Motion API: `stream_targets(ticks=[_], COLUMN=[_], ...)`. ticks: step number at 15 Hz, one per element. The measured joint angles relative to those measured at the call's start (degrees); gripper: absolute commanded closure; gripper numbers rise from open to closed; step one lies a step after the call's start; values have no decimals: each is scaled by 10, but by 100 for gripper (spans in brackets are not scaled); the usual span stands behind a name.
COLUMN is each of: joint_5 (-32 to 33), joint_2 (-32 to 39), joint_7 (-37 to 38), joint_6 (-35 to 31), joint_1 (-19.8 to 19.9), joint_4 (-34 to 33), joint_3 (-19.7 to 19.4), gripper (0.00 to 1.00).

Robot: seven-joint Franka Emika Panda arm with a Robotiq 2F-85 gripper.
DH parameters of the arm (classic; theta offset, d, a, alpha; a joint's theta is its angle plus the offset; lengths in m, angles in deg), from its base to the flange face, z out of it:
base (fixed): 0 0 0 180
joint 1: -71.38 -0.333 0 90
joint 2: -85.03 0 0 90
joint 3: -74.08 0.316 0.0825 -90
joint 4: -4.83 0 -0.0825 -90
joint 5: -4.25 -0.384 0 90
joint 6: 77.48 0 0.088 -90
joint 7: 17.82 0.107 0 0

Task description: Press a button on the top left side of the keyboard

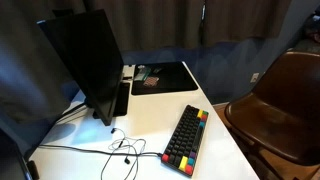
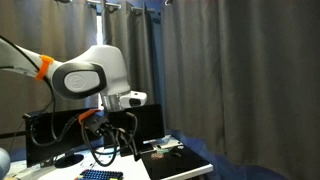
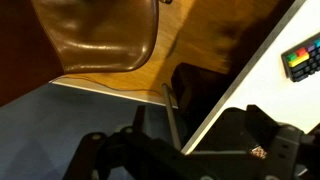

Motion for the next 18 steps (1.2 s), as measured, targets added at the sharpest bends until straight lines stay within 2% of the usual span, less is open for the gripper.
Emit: stream_targets(ticks=[10, 13, 18], joint_5=[0, -16, -91], joint_2=[16, 36, 101], joint_7=[-6, -16, -16], joint_6=[5, 10, 2], joint_1=[-8, -66, -212], joint_4=[6, 3, 1], joint_3=[9, 37, 118], gripper=[0, 0, 0])
